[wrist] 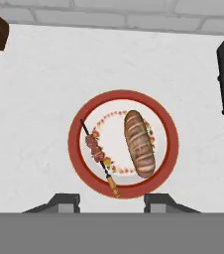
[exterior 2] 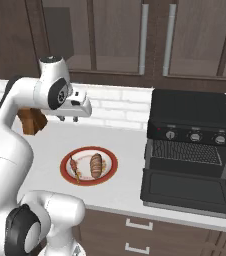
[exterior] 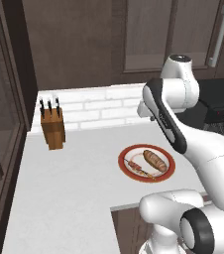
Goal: Pick up the kebab skewer and baguette bread, and place them inside the toaster oven. Close the toaster oven door and start by setting the timer.
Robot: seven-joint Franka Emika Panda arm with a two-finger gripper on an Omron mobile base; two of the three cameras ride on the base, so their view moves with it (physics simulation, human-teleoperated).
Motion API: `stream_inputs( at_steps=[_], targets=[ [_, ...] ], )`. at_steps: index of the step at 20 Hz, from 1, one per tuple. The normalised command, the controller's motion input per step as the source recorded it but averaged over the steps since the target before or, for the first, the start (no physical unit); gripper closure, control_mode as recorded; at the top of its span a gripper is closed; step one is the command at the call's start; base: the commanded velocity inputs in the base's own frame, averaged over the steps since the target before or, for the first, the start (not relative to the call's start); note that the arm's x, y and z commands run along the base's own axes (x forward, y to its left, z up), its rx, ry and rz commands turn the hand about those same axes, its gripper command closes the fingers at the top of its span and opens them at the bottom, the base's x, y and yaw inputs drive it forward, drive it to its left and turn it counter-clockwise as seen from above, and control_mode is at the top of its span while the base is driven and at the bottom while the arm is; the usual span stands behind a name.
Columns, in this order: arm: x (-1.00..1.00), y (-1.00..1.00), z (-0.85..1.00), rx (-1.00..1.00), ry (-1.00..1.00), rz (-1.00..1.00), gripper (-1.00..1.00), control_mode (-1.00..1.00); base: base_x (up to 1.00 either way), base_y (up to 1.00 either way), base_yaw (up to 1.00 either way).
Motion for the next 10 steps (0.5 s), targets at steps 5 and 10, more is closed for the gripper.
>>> stream_inputs(
  at_steps=[5, 10],
  targets=[
    [-0.24, -0.71, -0.21, 0.06, -0.03, 0.0, -1.0, -1.0, 0.0, 0.0, 0.0],
    [-0.23, -1.0, -0.48, 0.16, -0.07, 0.02, -1.0, -1.0, 0.0, 0.0, 0.0]
  ],
)
